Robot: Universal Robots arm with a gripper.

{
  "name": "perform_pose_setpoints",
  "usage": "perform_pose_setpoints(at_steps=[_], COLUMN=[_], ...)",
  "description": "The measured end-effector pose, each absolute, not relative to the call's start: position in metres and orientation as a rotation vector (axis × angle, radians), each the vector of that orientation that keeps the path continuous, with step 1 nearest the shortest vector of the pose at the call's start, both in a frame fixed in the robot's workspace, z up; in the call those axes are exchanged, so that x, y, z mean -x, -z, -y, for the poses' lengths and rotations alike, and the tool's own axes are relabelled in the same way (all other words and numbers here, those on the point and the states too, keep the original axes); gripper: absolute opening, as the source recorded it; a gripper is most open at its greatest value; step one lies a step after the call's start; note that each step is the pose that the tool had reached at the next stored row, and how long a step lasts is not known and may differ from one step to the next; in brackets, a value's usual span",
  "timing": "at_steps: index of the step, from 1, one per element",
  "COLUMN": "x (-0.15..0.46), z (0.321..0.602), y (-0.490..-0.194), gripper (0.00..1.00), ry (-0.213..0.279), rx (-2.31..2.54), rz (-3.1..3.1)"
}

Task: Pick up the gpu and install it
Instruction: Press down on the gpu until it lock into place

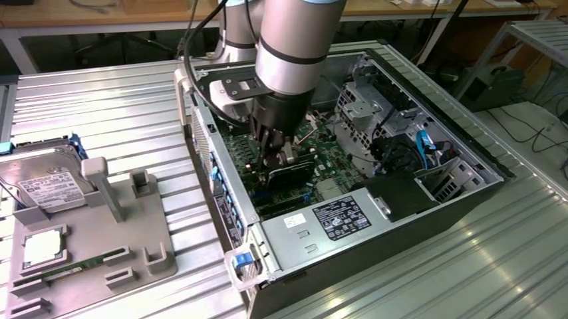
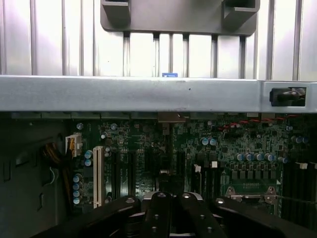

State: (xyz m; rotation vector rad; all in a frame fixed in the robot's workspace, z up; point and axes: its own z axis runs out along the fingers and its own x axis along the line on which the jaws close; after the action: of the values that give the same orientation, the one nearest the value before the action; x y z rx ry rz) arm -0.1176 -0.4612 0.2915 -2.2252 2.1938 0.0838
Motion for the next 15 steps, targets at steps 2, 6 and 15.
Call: perform_pose_setpoints(at_steps=[2,6,15], x=[0.1176,0.1165,0.1128], z=[0.4606,0.4605,0.4525], y=[-0.2950,-0.2963,-0.2948], gripper=[0.11,0.11,0.11], ry=[-0.081,-0.107,-0.189], rx=[2.228,2.248,2.302], rz=[-2.197,-2.218,-2.277])
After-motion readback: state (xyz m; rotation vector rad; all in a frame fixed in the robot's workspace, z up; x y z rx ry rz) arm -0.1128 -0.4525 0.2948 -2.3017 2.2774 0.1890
